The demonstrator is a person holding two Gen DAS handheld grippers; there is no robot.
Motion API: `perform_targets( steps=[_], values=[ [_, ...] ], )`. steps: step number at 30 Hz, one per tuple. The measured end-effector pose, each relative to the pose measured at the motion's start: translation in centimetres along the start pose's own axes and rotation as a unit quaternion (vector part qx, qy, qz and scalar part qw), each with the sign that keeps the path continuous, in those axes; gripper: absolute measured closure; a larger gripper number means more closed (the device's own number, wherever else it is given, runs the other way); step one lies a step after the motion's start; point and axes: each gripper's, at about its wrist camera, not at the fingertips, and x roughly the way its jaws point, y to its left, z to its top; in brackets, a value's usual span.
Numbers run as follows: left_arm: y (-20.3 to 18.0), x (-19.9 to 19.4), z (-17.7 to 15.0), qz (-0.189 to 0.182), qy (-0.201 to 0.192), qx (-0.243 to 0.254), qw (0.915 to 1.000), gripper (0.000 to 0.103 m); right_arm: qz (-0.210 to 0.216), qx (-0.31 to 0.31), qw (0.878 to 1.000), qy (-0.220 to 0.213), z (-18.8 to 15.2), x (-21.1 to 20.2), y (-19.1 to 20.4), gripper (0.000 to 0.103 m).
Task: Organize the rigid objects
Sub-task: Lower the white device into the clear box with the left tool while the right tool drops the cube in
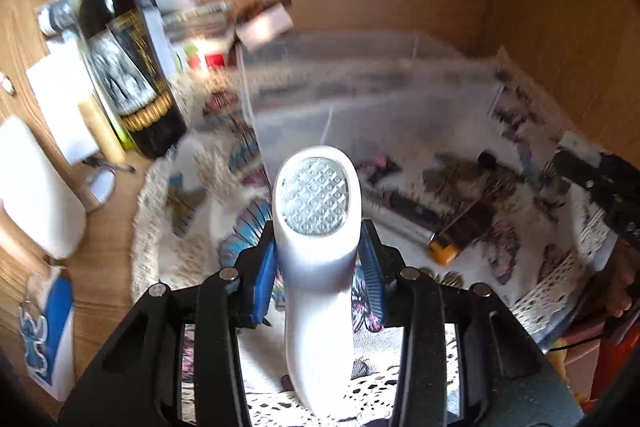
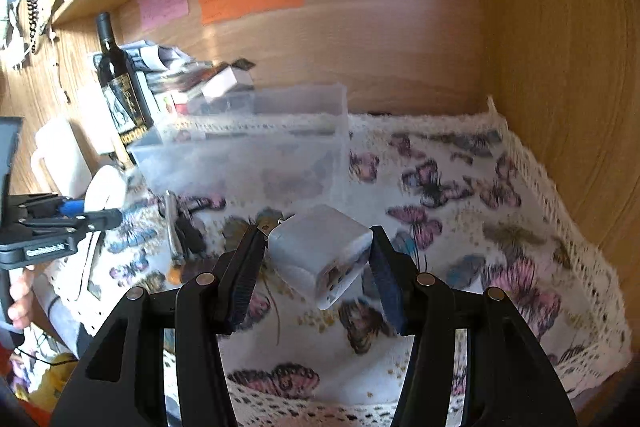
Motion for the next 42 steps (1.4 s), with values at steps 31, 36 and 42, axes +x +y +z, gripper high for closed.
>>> perform_targets(
  steps=[31, 36, 42],
  values=[
    [2.2, -0.5, 13.4, -0.023, -0.113, -0.022, 0.9931, 0.065, 0.008, -0.055, 0.998, -0.043, 11.9, 5.7, 3.7, 0.053],
    [1.6, 3.2, 13.9, -0.058, -0.076, -0.026, 0.995, 0.065, 0.011, -0.054, 0.998, 0.004, 11.8, 9.6, 3.5, 0.053],
    [0.4, 6.6, 14.0, -0.088, -0.034, -0.025, 0.9952, 0.065, 0.003, -0.062, 0.997, 0.055, 11.1, 13.7, 3.6, 0.053]
  ],
)
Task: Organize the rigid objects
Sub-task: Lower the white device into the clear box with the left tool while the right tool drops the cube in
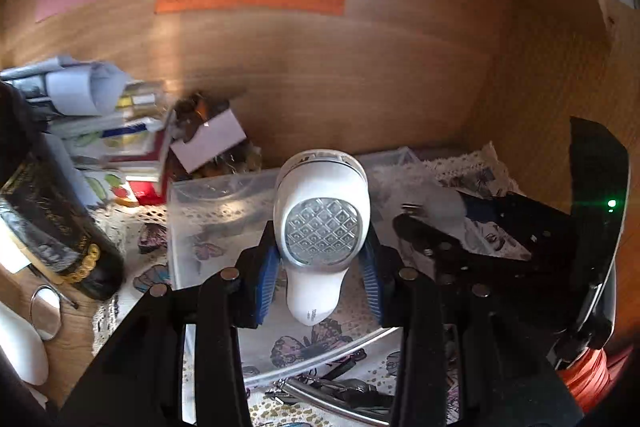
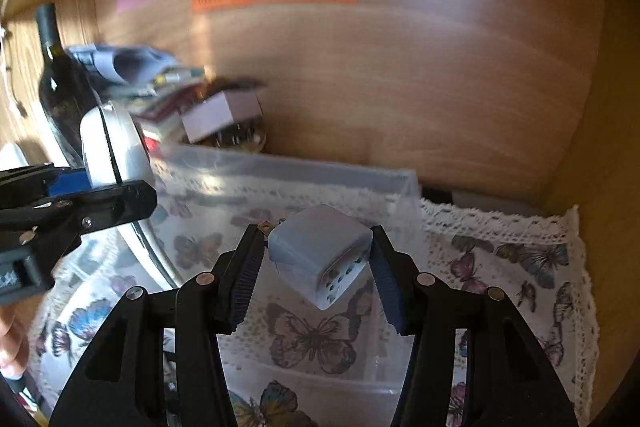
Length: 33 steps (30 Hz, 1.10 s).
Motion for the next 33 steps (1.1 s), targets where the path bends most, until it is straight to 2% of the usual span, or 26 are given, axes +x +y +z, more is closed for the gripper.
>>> perform_targets(
  steps=[11, 13, 21, 23, 25, 29, 32, 33],
  values=[
    [2.8, 2.1, -0.4, 0.049, 0.014, -0.02, 0.9985, 0.063, -0.008, -0.007, 0.999, 0.032, -0.8, 2.4, 0.3, 0.053],
    [3.0, 2.1, -0.6, 0.067, 0.007, -0.016, 0.9976, 0.063, -0.007, -0.007, 0.999, 0.035, -1.0, 2.4, 0.4, 0.053],
    [2.9, 0.3, -0.8, 0.076, -0.013, -0.011, 0.997, 0.057, -0.005, -0.002, 1.0, 0.014, -0.5, 0.6, 0.5, 0.052],
    [2.7, -0.5, -0.9, 0.076, -0.02, -0.009, 0.9969, 0.053, -0.004, -0.003, 1.0, 0.0, -0.3, -0.8, 0.6, 0.051],
    [2.4, -1.4, -1.0, 0.078, -0.029, -0.008, 0.9965, 0.046, -0.002, -0.003, 1.0, -0.015, -0.1, -2.3, 0.8, 0.044],
    [1.9, -3.6, -1.4, 0.081, -0.053, -0.005, 0.9953, 0.037, -0.008, -0.006, 0.999, -0.042, -0.1, -4.7, 1.3, 0.04],
    [1.5, -4.9, -2.0, 0.084, -0.06, -0.002, 0.9947, 0.023, -0.008, -0.008, 0.998, -0.059, -0.3, -6.4, 1.6, 0.033],
    [1.4, -5.3, -2.4, 0.087, -0.062, -0.002, 0.9943, 0.016, -0.01, -0.009, 0.998, -0.064, -0.6, -7.1, 1.7, 0.03]
  ],
)
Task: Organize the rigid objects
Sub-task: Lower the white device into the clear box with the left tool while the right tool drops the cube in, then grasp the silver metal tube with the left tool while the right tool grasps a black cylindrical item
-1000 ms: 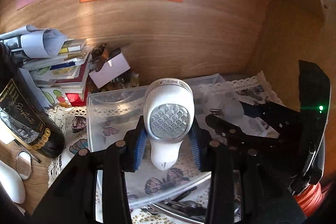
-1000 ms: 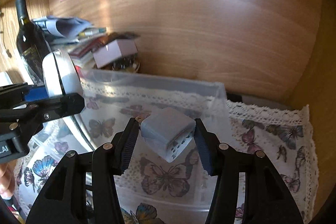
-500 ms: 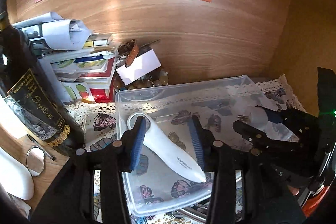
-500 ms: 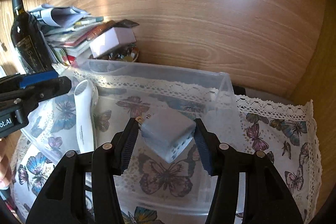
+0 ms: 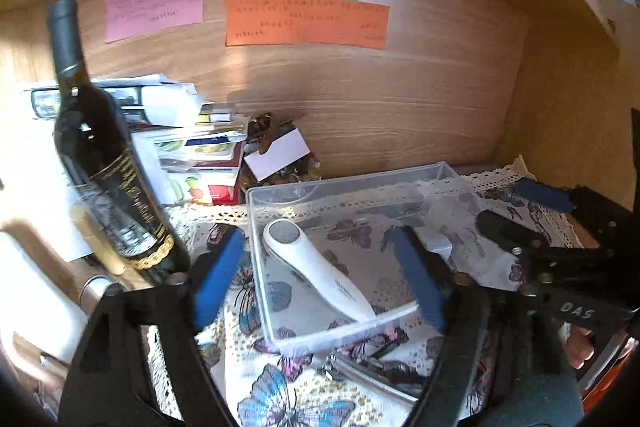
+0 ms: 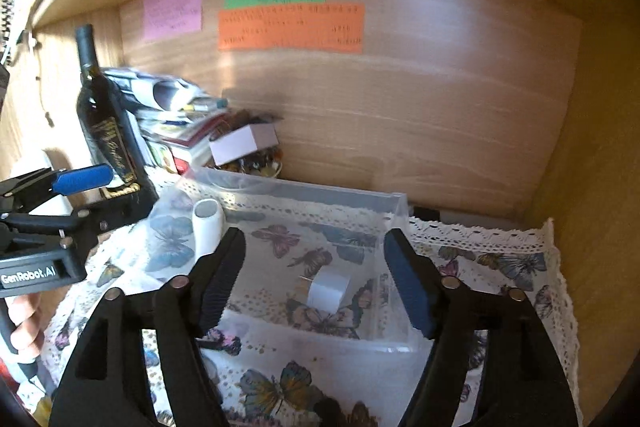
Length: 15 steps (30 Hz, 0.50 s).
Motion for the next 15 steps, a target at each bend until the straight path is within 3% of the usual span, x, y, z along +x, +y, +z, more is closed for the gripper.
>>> perform_targets(
  steps=[1, 7, 12, 15],
  values=[
    [0.0, -0.5, -0.4, 0.003, -0.003, 0.0, 1.0, 0.01, -0.001, -0.002, 1.0, -0.005, -0.1, -0.6, 0.1, 0.027],
    [0.0, -2.7, -2.4, 0.007, -0.005, 0.008, 0.9999, 0.002, -0.011, -0.003, 1.0, -0.01, -1.8, -3.0, 0.1, 0.021],
    [0.3, -2.1, -4.8, -0.027, 0.045, -0.008, 0.9986, 0.002, -0.012, 0.003, 1.0, 0.007, -4.3, -3.7, -0.1, 0.021],
    [0.1, -1.2, -6.6, -0.026, 0.077, -0.009, 0.9967, 0.002, -0.024, 0.001, 0.999, 0.021, -6.1, -3.7, -0.2, 0.021]
  ],
)
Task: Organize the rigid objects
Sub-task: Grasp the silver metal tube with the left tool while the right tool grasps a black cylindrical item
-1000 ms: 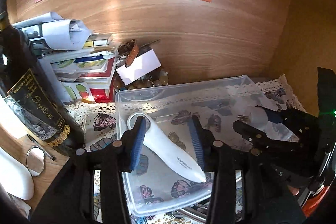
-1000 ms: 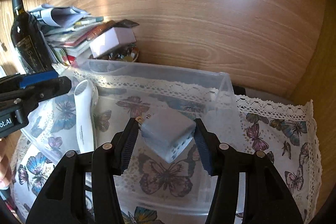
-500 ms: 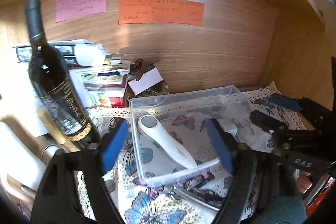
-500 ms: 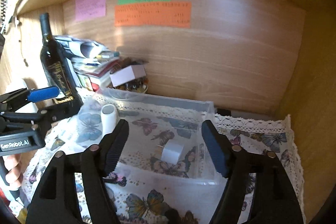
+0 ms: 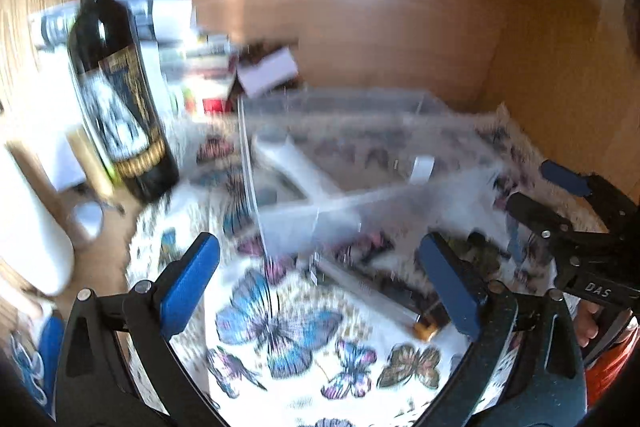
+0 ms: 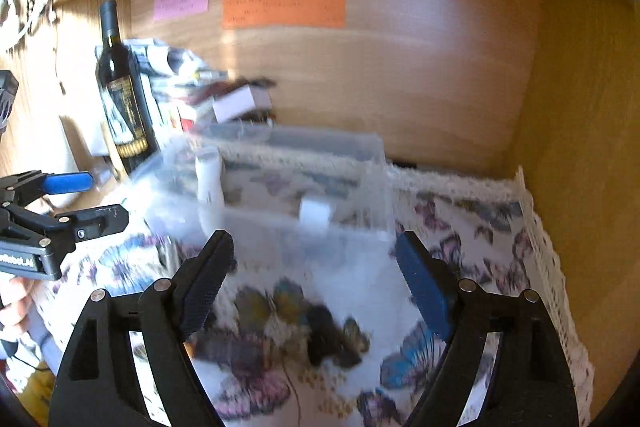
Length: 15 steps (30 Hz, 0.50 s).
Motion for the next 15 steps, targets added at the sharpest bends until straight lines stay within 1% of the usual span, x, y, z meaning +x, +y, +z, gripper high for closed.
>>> perform_targets(
  steps=[2, 4, 6, 7, 8, 10, 11, 13, 15],
  values=[
    [-0.2, 0.8, -0.9, 0.005, 0.013, 0.002, 0.9999, 0.002, -0.006, -0.003, 1.0, 0.012, -1.2, 0.2, -0.1, 0.021],
    [-0.4, 1.5, -1.7, 0.016, 0.017, 0.005, 0.9997, 0.002, -0.007, 0.001, 1.0, 0.027, -2.4, 0.5, -0.4, 0.021],
    [-0.7, 2.2, -2.2, 0.024, 0.023, 0.01, 0.9994, 0.002, 0.0, 0.022, 0.999, 0.045, -3.5, 1.1, -0.8, 0.021],
    [-0.8, 2.6, -2.4, 0.024, 0.027, 0.01, 0.9993, 0.004, 0.005, 0.031, 0.998, 0.053, -3.9, 1.3, -1.0, 0.022],
    [-0.8, 3.0, -2.6, 0.022, 0.033, 0.007, 0.9992, 0.007, 0.01, 0.038, 0.997, 0.062, -4.3, 1.7, -1.2, 0.022],
    [-1.0, 4.0, -2.8, 0.011, 0.052, 0.005, 0.9986, 0.022, 0.011, 0.043, 0.996, 0.072, -4.8, 2.1, -1.2, 0.024],
    [-1.1, 4.5, -2.8, -0.001, 0.064, 0.003, 0.9979, 0.023, 0.011, 0.044, 0.996, 0.076, -5.0, 2.2, -1.1, 0.025],
    [-1.3, 5.3, -3.1, -0.024, 0.079, -0.006, 0.9966, 0.028, 0.018, 0.046, 0.995, 0.085, -5.2, 2.4, -1.1, 0.035],
    [-1.5, 6.0, -3.4, -0.044, 0.095, -0.006, 0.9945, 0.033, 0.027, 0.046, 0.994, 0.091, -5.4, 2.5, -1.0, 0.041]
  ],
)
